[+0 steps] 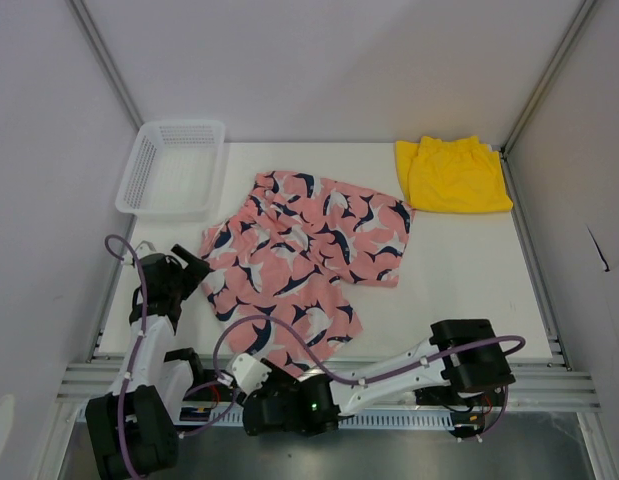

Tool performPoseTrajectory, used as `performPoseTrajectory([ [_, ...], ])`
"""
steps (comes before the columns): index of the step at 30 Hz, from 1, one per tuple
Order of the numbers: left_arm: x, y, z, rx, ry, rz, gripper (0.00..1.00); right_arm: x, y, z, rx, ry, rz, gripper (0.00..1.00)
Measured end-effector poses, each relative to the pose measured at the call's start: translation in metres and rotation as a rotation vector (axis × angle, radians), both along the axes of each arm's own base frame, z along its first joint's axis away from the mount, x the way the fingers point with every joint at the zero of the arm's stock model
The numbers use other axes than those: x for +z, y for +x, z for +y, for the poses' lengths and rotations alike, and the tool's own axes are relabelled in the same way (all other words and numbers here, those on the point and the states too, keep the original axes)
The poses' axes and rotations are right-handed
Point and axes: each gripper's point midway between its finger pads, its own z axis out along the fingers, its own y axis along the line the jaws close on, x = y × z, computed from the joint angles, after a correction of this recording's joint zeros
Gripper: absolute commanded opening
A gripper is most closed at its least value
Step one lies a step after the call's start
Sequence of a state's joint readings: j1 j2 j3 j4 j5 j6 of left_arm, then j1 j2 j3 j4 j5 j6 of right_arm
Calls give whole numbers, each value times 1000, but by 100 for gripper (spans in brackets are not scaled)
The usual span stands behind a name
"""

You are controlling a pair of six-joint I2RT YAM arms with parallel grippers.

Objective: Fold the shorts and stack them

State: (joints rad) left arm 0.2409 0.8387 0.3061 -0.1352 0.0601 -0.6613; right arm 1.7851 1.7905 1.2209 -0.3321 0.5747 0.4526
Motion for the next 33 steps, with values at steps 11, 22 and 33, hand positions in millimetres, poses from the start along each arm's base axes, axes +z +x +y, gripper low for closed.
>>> performPoseTrajectory([
  [11, 3, 2, 0, -5, 0, -14, 97, -10, -8, 4, -38, -109, -157, 57],
  [22, 4, 3, -1, -9, -2, -20, 97, -25, 9, -20, -93, -224, -266, 63],
  [33, 4, 4, -2, -12, -4, -23, 96, -32, 13, -23, -103, -248, -295, 69],
])
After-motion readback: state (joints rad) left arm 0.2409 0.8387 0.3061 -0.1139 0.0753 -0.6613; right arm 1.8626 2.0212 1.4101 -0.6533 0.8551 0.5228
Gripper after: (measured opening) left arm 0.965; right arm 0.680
